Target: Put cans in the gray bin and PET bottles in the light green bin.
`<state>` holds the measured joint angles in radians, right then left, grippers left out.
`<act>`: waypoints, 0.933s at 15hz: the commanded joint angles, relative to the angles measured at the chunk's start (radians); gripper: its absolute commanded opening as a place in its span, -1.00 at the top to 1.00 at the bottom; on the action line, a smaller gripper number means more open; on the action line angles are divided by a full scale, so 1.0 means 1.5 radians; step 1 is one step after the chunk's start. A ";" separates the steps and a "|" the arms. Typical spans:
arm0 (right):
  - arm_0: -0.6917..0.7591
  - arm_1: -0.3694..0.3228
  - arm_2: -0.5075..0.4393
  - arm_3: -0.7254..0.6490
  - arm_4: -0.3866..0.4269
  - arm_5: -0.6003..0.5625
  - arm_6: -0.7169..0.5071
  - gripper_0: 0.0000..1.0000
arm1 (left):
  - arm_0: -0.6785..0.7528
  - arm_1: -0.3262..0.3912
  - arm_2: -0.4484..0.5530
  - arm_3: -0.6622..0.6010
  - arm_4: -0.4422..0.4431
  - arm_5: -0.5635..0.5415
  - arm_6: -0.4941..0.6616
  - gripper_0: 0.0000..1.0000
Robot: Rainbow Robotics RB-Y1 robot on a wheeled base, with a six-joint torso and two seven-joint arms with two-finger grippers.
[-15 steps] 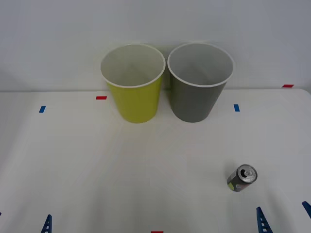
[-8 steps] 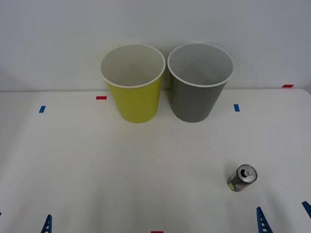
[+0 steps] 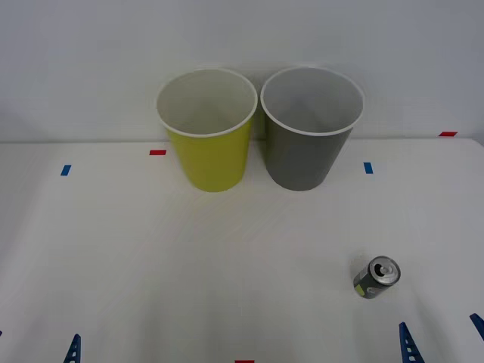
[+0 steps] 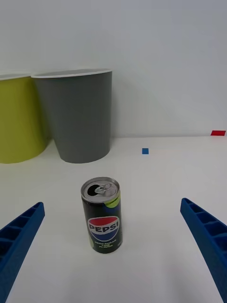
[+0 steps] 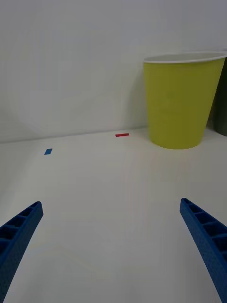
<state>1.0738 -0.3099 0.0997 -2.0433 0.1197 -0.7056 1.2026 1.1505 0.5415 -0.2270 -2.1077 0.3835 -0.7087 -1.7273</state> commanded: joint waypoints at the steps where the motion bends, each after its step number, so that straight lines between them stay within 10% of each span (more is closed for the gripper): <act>1: 0.000 0.000 0.000 0.000 0.000 0.000 0.000 -1.00 | 0.000 0.000 0.000 0.000 0.000 0.000 0.000 -1.00; 14: -0.005 0.018 0.013 0.043 -0.004 0.018 0.002 -1.00 | 0.000 0.000 0.000 0.000 0.000 0.000 0.000 -1.00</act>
<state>1.0695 -0.2960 0.1063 -2.0064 0.1197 -0.6893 1.2038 1.1505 0.5415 -0.2270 -2.1077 0.3835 -0.7087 -1.7273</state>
